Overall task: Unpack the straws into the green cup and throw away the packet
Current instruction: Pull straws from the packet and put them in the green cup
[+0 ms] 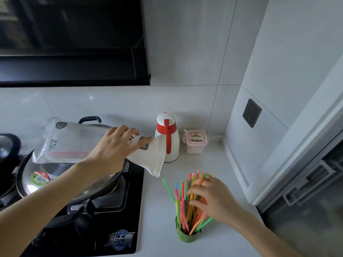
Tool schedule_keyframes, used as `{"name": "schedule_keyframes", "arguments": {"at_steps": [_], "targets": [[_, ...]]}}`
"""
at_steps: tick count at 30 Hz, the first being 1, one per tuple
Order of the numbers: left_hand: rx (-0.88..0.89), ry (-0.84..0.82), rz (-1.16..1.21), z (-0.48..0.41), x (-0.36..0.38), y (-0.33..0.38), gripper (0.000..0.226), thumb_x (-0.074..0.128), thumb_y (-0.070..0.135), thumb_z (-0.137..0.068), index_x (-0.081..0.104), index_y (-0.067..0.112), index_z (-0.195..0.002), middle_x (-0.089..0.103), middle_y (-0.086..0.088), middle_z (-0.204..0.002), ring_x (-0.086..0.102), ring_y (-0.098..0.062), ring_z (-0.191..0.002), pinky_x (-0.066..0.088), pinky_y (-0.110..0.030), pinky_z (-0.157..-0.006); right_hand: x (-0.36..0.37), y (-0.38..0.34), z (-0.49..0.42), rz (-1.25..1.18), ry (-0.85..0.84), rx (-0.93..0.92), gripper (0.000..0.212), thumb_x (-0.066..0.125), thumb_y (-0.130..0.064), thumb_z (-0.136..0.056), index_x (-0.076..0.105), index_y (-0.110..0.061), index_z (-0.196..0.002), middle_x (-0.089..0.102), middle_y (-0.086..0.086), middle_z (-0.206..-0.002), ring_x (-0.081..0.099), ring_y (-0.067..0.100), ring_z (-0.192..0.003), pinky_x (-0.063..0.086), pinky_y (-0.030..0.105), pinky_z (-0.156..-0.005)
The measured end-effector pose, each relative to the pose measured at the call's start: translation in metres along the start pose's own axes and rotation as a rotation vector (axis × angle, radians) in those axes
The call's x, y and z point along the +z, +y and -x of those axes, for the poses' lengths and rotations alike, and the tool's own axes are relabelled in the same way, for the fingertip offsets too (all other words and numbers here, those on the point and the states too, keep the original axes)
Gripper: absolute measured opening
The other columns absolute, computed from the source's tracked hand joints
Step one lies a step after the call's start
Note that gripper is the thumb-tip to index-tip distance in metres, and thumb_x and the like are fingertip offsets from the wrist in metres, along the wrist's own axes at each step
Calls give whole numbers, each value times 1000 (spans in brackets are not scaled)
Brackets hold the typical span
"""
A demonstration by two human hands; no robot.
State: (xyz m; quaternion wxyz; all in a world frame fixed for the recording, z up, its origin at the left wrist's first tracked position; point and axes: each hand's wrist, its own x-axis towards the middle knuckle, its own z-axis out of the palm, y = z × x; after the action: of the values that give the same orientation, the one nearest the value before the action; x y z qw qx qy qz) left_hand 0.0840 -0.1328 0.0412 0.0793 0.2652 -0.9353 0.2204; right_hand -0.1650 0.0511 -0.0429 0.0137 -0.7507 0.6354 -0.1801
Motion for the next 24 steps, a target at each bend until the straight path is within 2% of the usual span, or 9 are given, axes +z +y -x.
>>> {"name": "schedule_keyframes", "arguments": {"at_steps": [2,4,6,10,11,14,17,21,24], "targets": [[12,12,-19,-1,-4,1,93,60,-10,-45,40,26,-129,58,-13,-108,53,-33,-93,49,-46,-77,-15,-4,-6,-20,234,45,24,57,-49,-78,71,-30,-80,67,-4,-89,58,16,-78,51,32,-68],[26,39,-37,-2,-9,1,92,59,-8,-48,39,27,-131,58,-14,-110,52,-34,-95,46,-46,-80,-34,-12,-16,-79,535,52,25,59,-38,-83,74,-18,-78,66,1,-89,57,16,-78,46,29,-69],[46,88,-61,-5,-14,2,90,56,-8,-52,37,28,-133,57,-16,-111,52,-35,-96,44,-47,-83,-48,-26,-33,-402,625,161,24,53,-30,-90,71,-14,-89,67,0,-92,61,13,-84,49,27,-72],[175,182,-234,-19,-32,6,83,55,0,-61,32,28,-136,54,-16,-115,49,-35,-100,35,-52,-93,-45,-44,-83,-1629,268,773,34,48,-41,-94,61,-19,-116,67,4,-104,64,25,-98,52,36,-77],[237,184,-307,-24,-40,9,81,57,5,-62,33,29,-135,54,-16,-114,50,-34,-99,33,-54,-94,-43,-45,-95,-1869,146,837,39,48,-45,-92,64,-18,-115,68,7,-105,63,29,-99,51,40,-79],[441,86,-517,-39,-61,15,89,78,20,-54,38,30,-133,61,-12,-111,55,-33,-98,25,-55,-98,-42,-55,-116,-2341,-86,732,47,49,-47,-83,75,-10,-96,69,14,-104,60,33,-103,46,47,-90],[564,-30,-675,-51,-73,7,100,83,26,-51,28,28,-135,59,-10,-117,53,-34,-104,15,-60,-101,-38,-62,-126,-2436,-143,614,44,50,-45,-85,73,-10,-97,67,11,-107,57,30,-108,38,42,-103],[577,-112,-773,-65,-94,-1,110,84,29,-49,19,27,-139,57,-14,-120,54,-36,-105,9,-62,-102,-28,-70,-137,-2453,-51,723,32,59,-40,-80,72,-16,-97,72,7,-95,64,27,-96,48,37,-88],[591,-119,-799,-71,-100,1,117,83,32,-53,7,29,-143,46,-18,-134,45,-39,-118,4,-66,-104,-27,-77,-144,-2414,46,805,56,75,-32,-59,67,-17,-112,71,7,-104,66,27,-95,51,36,-87]]}}
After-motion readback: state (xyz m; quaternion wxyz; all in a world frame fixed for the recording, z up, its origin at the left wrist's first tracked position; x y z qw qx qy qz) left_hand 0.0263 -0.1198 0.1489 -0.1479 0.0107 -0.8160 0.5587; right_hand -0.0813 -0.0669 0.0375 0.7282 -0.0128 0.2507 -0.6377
